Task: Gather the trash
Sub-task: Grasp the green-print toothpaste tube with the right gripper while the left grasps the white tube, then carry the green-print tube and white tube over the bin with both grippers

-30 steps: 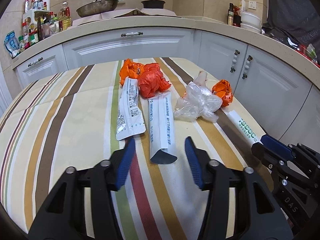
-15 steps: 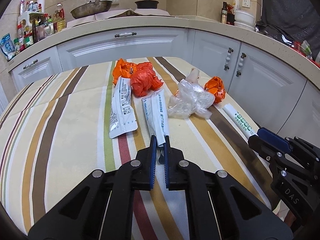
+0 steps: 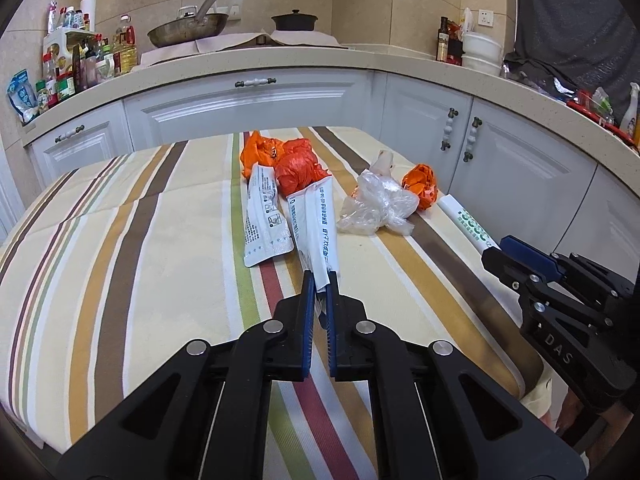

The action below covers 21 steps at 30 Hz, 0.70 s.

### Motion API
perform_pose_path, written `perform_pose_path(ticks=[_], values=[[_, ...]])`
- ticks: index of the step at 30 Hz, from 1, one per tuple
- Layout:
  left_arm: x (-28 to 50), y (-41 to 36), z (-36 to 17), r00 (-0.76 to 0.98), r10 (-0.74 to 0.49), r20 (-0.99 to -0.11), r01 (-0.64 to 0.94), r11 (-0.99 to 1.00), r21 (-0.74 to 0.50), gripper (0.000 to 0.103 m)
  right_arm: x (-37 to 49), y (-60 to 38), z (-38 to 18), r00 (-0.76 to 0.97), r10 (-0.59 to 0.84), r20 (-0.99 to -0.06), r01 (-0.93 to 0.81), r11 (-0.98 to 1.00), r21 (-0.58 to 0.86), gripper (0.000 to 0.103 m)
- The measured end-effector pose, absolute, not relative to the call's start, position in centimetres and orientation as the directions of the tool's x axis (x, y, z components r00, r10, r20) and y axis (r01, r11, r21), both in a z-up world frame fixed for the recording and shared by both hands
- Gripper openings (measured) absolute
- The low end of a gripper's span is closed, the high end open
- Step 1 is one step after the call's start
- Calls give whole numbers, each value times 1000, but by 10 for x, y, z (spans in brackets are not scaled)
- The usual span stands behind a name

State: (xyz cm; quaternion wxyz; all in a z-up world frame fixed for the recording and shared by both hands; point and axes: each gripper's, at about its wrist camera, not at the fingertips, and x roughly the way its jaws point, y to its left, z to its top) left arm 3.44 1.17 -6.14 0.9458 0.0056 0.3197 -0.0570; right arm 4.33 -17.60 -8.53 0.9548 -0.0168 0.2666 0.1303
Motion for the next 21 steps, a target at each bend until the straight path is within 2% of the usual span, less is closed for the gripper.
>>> perform_pose_path(ticks=[9,21], values=[[26,3,-47,823,-122,-555,139,990,-12,5,39,-193,-74,859,162,-486,-181,983,8,23],[29,-49,-26,823,-257,-507,283,959,-26,5,32,-251,-60,892,6,-453,-4,1000,6,23]])
